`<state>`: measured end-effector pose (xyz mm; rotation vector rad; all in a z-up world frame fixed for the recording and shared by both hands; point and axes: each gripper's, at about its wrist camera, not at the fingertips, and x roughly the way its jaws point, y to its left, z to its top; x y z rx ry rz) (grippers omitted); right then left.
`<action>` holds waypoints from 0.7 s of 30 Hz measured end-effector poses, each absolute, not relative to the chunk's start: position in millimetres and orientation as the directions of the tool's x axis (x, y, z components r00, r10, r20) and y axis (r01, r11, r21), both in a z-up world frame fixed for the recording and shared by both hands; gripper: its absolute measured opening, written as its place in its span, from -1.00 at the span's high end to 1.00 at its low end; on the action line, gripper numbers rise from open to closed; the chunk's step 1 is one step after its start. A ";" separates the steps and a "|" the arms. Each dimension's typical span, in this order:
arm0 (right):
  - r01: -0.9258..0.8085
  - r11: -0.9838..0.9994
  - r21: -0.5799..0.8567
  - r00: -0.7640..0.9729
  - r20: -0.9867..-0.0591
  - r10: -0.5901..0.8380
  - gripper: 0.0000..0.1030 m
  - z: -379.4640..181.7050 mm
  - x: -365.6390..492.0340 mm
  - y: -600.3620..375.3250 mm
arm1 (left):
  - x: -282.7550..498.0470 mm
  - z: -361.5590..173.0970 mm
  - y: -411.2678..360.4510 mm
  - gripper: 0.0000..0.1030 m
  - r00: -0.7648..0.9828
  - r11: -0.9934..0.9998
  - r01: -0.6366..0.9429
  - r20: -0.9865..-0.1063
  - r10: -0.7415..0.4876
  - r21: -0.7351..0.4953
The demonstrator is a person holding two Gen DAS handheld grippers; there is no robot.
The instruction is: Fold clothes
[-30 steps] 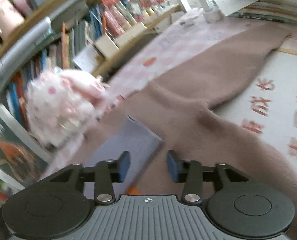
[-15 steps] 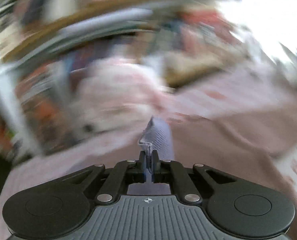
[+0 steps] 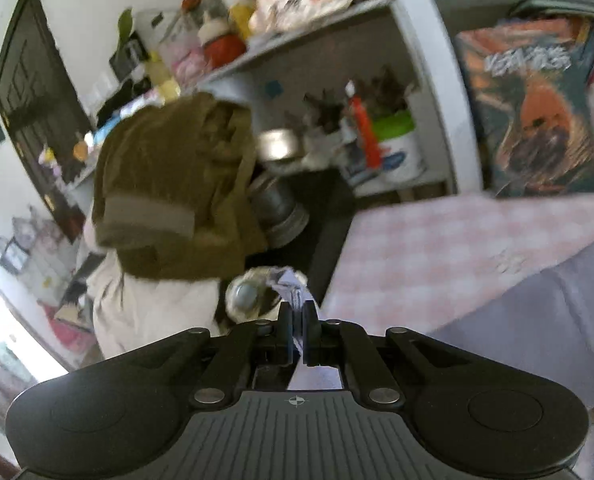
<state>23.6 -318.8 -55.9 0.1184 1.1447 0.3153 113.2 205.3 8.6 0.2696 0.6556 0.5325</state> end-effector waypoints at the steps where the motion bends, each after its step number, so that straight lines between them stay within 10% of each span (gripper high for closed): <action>1: -0.175 0.953 0.249 0.379 -0.876 0.298 0.76 -56.2 22.1 -317.8 | 112.3 5.6 212.8 0.88 0.657 0.833 -0.392 -0.515 0.551 0.391; 9: -0.122 0.971 0.206 0.411 -0.880 0.239 0.76 -56.5 12.1 -310.5 | 93.5 -6.4 256.5 0.68 0.568 0.800 -0.438 -0.564 0.599 0.409; 14: -0.119 0.977 0.179 0.421 -0.882 0.213 0.75 -55.9 9.8 -305.5 | 58.8 5.0 241.3 0.02 0.633 0.819 -0.417 -0.521 0.573 0.394; 21: -0.106 0.984 0.144 0.448 -0.877 0.176 0.71 -56.6 3.7 -299.7 | 18.9 -18.4 161.1 0.02 0.695 0.992 -0.115 -0.718 0.048 -0.045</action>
